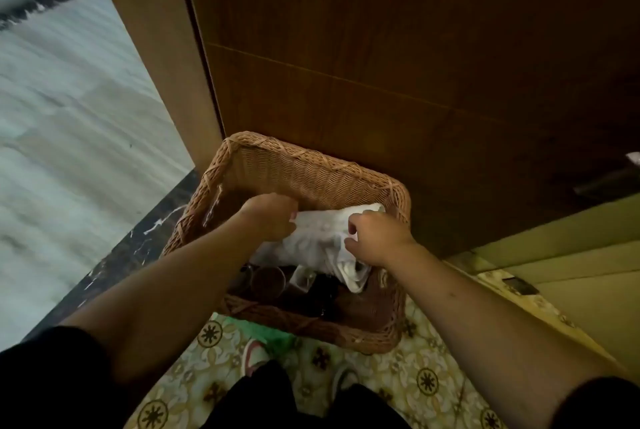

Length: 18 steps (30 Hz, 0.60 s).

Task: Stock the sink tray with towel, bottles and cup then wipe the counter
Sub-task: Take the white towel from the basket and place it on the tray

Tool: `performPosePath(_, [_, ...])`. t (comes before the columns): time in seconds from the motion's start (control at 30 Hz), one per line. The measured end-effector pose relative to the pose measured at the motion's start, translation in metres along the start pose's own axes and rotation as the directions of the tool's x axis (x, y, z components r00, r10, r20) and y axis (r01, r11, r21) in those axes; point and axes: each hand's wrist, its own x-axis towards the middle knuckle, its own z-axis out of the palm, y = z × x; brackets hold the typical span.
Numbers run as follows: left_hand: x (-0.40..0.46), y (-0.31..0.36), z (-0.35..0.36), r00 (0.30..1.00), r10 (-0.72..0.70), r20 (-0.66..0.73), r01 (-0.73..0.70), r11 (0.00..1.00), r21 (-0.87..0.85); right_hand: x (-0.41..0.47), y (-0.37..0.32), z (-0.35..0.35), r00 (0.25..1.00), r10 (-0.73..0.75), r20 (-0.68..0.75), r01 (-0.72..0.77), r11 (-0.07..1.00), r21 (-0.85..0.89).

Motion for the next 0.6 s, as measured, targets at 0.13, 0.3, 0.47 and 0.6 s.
performPosePath(0.13, [0.033,0.0,0.027,0.99,-0.051,0.129,0.046,0.998,0.041,0.038,-0.007,0.024,0.995,0.003,0.102,0.007,0.996,-0.093])
performPosePath(0.3, [0.074,-0.01,0.072,0.974,-0.142,0.178,0.121,0.985,0.121,0.081,-0.006,0.059,0.993,-0.073,0.091,0.094,0.962,-0.255])
performPosePath(0.47, [0.103,-0.021,0.117,0.979,-0.164,0.118,0.16,0.986,0.045,0.114,0.001,0.082,0.992,-0.002,0.124,0.056,0.898,-0.436])
performPosePath(0.6, [0.121,-0.031,0.133,0.975,-0.167,0.143,0.16,0.985,0.06,0.133,0.015,0.09,0.979,0.083,0.184,0.016,0.878,-0.479])
